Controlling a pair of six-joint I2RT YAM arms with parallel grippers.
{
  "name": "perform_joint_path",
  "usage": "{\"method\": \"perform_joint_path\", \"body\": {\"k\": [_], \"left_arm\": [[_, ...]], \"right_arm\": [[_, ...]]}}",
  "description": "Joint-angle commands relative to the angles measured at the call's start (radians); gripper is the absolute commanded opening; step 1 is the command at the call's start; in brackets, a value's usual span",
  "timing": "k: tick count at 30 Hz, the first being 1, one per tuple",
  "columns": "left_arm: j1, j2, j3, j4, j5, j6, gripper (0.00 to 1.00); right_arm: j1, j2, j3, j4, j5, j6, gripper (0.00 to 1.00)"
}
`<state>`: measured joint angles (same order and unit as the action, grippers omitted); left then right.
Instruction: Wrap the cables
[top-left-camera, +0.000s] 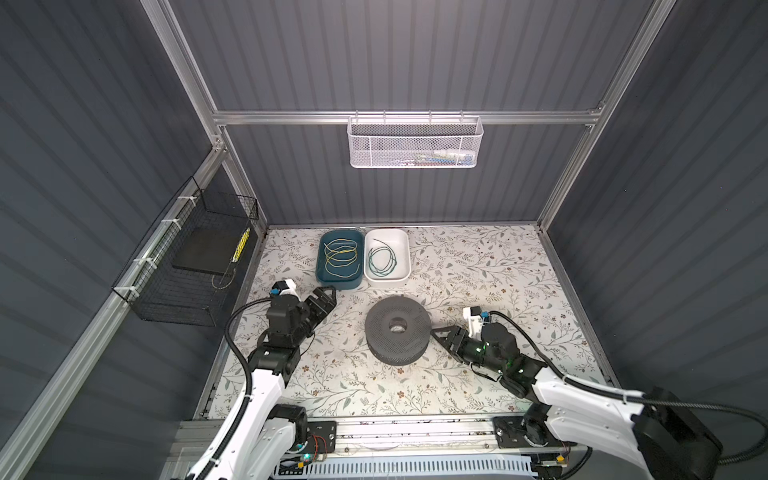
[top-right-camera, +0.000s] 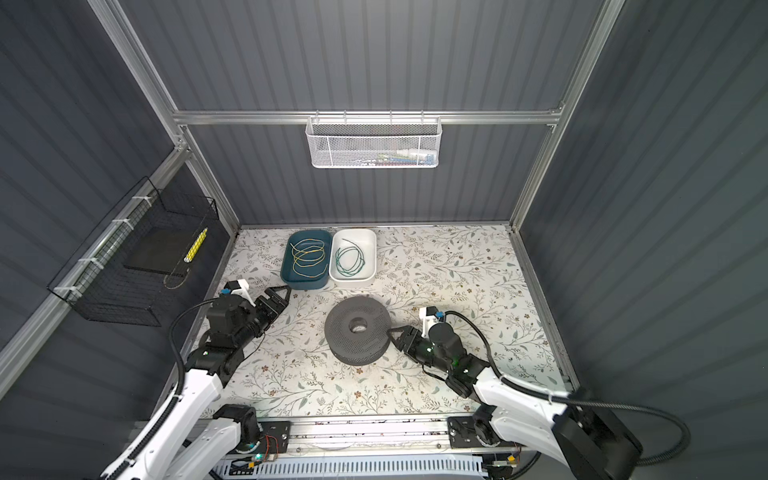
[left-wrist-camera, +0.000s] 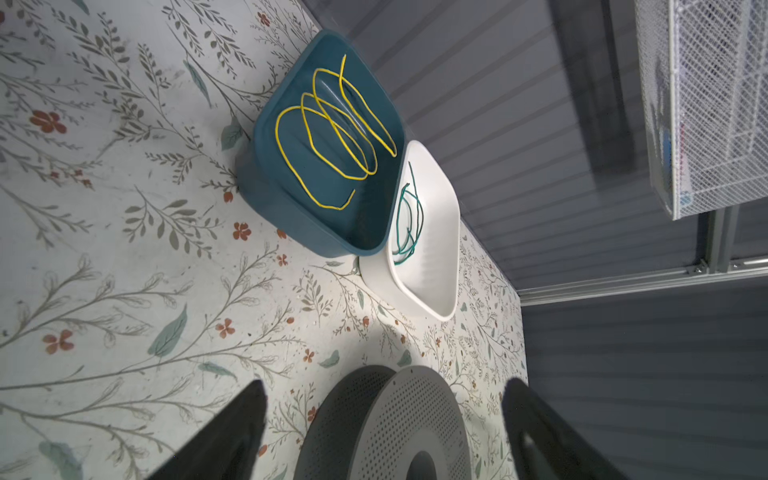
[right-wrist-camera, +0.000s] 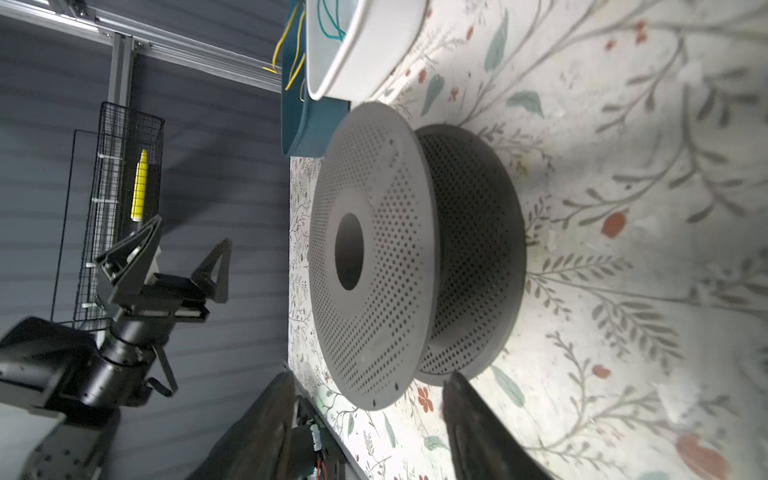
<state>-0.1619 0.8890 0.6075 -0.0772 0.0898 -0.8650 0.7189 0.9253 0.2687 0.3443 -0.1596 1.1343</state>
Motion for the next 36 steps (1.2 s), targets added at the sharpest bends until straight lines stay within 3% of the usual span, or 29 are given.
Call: {"method": "perform_joint_path", "body": {"k": [1, 6, 9, 12, 23, 36], "left_arm": [[0.004, 0.161, 0.159, -0.085, -0.047, 0.113, 0.74], [0.004, 0.407, 0.305, -0.02, -0.034, 0.069, 0.72], [0.004, 0.52, 0.359, 0.077, -0.01, 0.007, 0.57], [0.004, 0.64, 0.439, 0.108, 0.017, -0.037, 0.54], [0.004, 0.965, 0.673, 0.164, 0.069, -0.111, 0.51], [0.005, 1.108, 0.718, 0.273, 0.036, -0.176, 0.41]], "right_arm": [[-0.018, -0.1, 0.04, -0.346, 0.096, -0.17, 0.61], [-0.072, -0.177, 0.019, -0.373, 0.072, -0.195, 0.48], [-0.099, -0.178, 0.015, -0.352, 0.037, -0.203, 0.24], [-0.114, -0.177, 0.014, -0.336, 0.028, -0.202, 0.15], [-0.138, -0.234, -0.019, -0.342, 0.038, -0.191, 0.18], [-0.161, -0.305, -0.045, -0.386, 0.048, -0.185, 0.19]]}}
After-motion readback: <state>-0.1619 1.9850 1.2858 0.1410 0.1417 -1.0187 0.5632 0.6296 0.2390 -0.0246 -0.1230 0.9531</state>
